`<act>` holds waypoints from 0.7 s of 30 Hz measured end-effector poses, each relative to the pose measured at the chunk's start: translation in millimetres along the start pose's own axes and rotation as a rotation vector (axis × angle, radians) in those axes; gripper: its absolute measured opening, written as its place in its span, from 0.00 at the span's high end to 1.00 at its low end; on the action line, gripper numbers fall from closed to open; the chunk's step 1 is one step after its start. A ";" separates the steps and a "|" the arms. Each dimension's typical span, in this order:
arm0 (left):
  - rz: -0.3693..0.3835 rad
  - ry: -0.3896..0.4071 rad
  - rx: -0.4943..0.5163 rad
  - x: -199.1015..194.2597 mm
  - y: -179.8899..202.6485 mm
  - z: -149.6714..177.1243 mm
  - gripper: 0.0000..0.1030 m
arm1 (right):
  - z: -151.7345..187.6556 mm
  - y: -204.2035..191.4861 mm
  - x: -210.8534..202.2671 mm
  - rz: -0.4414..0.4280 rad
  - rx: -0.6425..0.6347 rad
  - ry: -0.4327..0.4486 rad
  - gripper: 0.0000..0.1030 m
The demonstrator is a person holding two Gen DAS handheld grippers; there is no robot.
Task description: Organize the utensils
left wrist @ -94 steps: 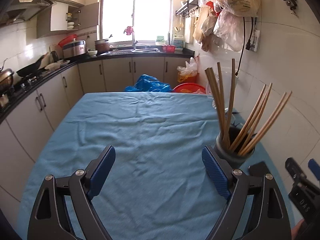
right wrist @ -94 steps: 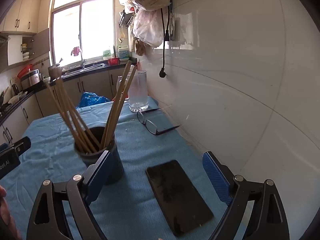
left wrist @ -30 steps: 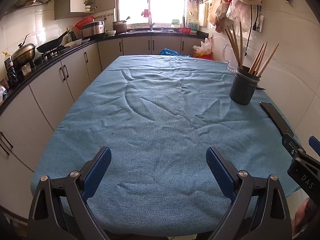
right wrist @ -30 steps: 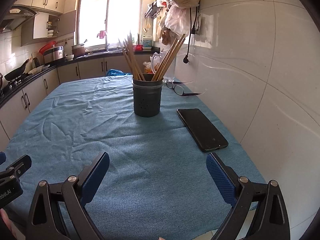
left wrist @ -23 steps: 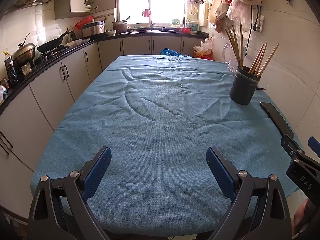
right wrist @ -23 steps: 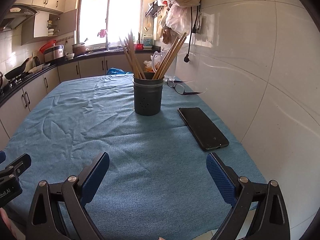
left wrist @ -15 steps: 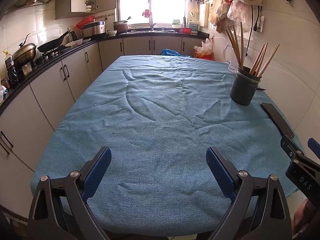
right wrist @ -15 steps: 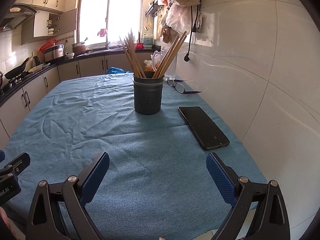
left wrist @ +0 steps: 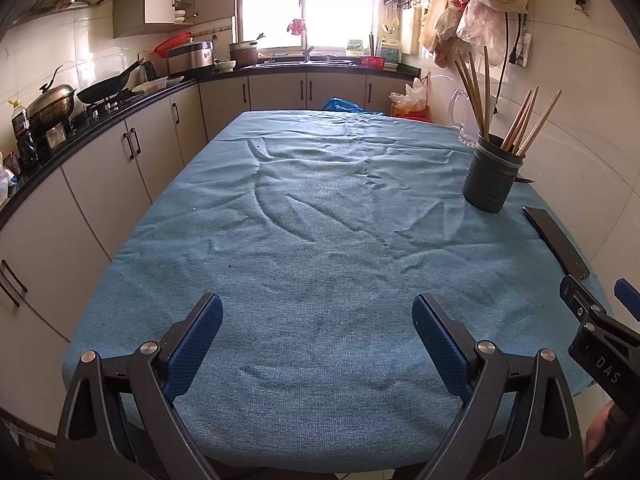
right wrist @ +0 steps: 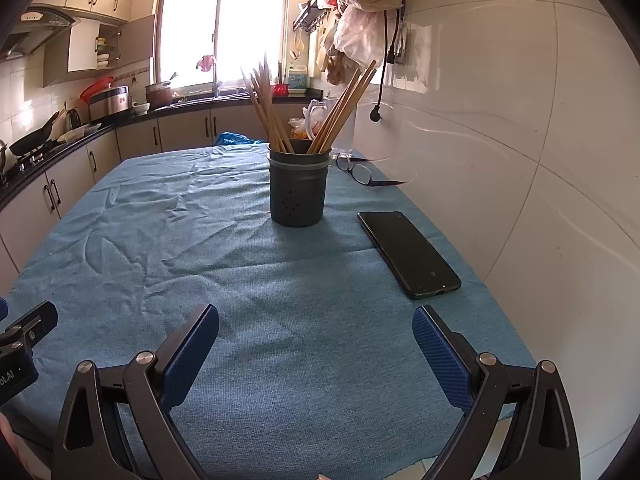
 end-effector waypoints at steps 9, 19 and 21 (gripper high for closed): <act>-0.003 0.000 -0.002 -0.3 -0.2 0.0 0.08 | 1.3 -0.5 0.2 0.000 0.001 -0.006 0.04; -0.003 -0.003 -0.005 -0.1 -1.8 0.0 0.08 | 2.8 -1.7 1.6 0.001 0.000 -0.012 0.04; -0.004 -0.004 -0.008 -0.1 -2.8 0.0 0.08 | 2.9 -1.9 2.2 0.002 -0.002 -0.013 0.04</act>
Point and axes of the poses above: each gripper's, at about its wrist camera, not at the fingertips, and x roughly the way its jaws point, y to its right, z to its underside, the point moved 5 cm from there along x, roughly the way its jaws point, and after that the axes turned 2 degrees about x, right-handed, at the moved point
